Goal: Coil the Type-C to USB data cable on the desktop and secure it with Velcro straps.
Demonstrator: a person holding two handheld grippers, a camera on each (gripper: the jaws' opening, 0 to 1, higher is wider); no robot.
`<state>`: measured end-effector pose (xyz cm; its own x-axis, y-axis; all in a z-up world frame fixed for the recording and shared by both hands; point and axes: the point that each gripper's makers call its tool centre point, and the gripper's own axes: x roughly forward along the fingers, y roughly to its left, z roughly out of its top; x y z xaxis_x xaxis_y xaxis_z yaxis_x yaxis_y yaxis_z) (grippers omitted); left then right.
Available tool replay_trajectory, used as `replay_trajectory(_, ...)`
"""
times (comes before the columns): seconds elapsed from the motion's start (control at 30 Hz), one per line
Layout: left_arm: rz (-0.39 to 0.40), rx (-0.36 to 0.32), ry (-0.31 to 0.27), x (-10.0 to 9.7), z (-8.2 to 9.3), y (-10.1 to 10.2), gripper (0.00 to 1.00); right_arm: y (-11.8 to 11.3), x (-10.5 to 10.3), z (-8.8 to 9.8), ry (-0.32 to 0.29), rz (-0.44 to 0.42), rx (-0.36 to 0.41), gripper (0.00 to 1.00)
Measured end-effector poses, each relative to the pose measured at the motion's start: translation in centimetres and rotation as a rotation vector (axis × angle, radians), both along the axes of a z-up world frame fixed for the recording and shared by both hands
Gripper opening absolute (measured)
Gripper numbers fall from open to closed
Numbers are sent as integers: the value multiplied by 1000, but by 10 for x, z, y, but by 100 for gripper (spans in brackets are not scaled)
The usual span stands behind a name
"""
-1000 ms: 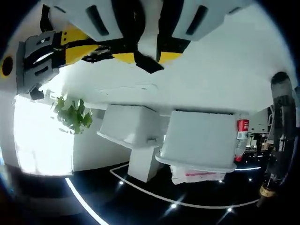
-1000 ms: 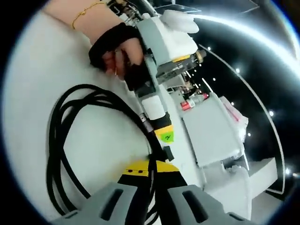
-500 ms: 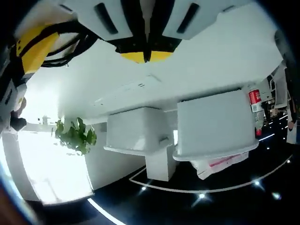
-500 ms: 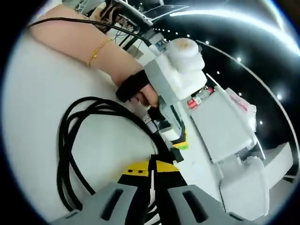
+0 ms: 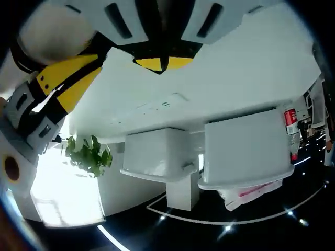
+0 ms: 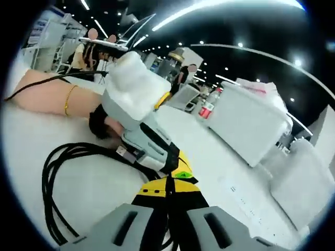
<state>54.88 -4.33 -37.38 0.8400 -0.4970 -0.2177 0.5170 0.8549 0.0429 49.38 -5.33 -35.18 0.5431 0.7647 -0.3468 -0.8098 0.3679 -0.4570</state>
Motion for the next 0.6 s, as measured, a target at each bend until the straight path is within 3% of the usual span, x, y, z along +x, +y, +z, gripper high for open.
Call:
replay_trajectory(0.1, -4, -3, 3, -1, 0, 0, 2, 5, 7, 0, 72, -10, 46, 1)
replay_trajectory(0.23, 28, -17, -38, 6, 9, 7, 3, 3, 5, 0, 75, 3, 37, 1)
replay_trajectory(0.27, 58, -35, -56, 11, 13, 12, 3, 3, 4, 1, 87, 5, 46, 1)
replay_trajectory(0.33, 64, -6, -65, 12, 11, 14, 3, 6, -2, 5, 139, 13, 91, 1)
replay_trajectory(0.43, 13, 73, -50, 8, 0, 2, 3, 7, -1, 5, 107, 15, 60, 1)
replay_trajectory(0.5, 22, 54, -54, 9, 2, 1, 3, 7, 1, 1, 92, 15, 21, 1)
replay_trajectory(0.6, 26, 44, -51, 9, 1, 3, 2, 7, 5, 1, 121, 18, 38, 1)
